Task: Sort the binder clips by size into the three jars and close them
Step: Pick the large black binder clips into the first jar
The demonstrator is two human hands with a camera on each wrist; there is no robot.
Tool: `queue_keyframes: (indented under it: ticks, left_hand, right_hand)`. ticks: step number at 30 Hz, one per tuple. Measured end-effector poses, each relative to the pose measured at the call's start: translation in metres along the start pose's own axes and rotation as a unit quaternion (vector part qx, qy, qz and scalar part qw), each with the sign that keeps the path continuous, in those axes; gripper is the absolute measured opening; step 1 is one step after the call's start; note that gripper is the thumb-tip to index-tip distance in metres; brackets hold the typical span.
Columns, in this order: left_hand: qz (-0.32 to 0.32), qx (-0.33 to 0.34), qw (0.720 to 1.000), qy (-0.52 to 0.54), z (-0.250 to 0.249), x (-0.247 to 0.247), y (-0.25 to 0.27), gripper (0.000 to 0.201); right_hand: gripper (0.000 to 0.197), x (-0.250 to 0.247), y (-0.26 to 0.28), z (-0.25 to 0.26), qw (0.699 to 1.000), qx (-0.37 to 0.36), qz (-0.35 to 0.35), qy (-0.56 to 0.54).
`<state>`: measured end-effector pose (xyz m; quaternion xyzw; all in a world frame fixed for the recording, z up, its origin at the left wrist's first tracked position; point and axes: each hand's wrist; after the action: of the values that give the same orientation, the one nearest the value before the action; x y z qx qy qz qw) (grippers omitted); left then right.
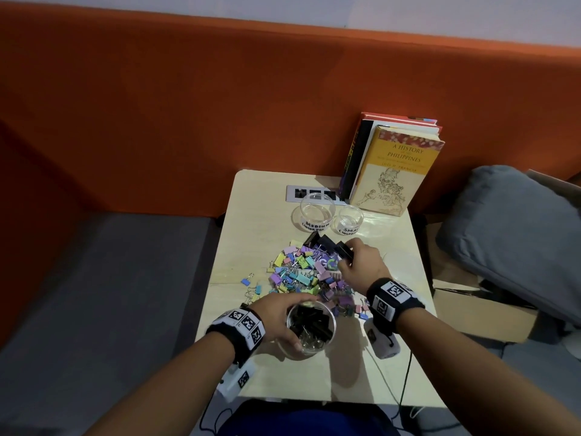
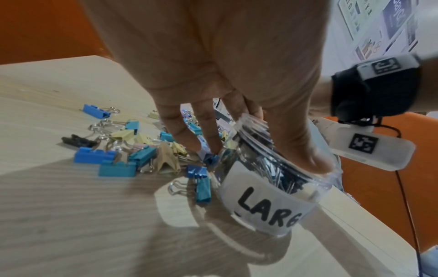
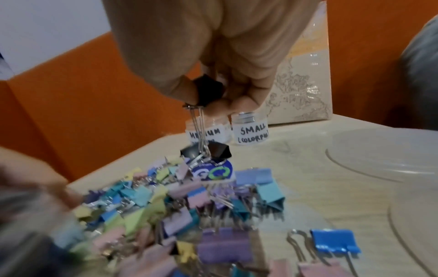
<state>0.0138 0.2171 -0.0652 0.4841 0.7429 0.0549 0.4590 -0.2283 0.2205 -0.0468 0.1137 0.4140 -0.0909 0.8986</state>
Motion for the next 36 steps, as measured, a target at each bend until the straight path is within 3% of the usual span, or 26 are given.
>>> queue_keyframes:
  ticks: [3,6,9,15,18,22,26,29,36]
  left_hand:
    - [-0.004,0.01,1.0,-0.002,0.0,0.001,0.0,0.097]
    - [-0.01,0.013,1.0,-0.008,0.001,0.001,-0.001,0.099]
    - [-0.008,0.018,1.0,-0.013,0.003,0.001,-0.002,0.096]
    - [-0.011,0.016,1.0,-0.003,0.002,0.0,-0.001,0.09]
    - [-0.009,0.02,1.0,-0.01,0.001,0.0,0.0,0.096]
    - [-0.012,0.026,1.0,-0.006,0.001,0.0,0.001,0.095]
    - [-0.014,0.028,0.999,-0.022,-0.003,-0.001,0.002,0.089]
    - [-0.015,0.021,0.999,-0.021,-0.003,-0.001,0.002,0.082]
    - [-0.021,-0.002,1.0,-0.011,-0.001,0.001,0.0,0.073]
  right_hand:
    - [0.023,-0.011,0.017,0.008,0.993,0.005,0.023,-0.119]
    - [0.011,-0.018,0.03,0.011,0.957,0.027,0.147,-0.247]
    - [0.006,-0.019,0.04,0.014,0.94,0.011,0.238,-0.245]
    - [0.013,-0.022,0.047,0.015,0.923,0.014,0.265,-0.277]
    - [0.014,-0.023,0.047,0.016,0.929,-0.01,0.301,-0.216]
    - [0.021,-0.011,0.043,0.02,0.946,-0.11,0.297,-0.067]
    - [0.033,0.004,0.045,0.03,0.928,-0.234,0.288,0.032]
    - [0.031,0.012,0.049,0.037,0.928,-0.248,0.274,0.046]
    - [0.032,0.022,0.054,0.037,0.94,-0.205,0.268,0.04]
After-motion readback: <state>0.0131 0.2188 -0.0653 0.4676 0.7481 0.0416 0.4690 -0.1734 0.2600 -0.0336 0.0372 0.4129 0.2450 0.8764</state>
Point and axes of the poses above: each hand's wrist, its own y-axis away from the middle knuckle, its own x-axis out of the palm, z = x × y, and after that the axes turned 11 degrees about -y, right-handed
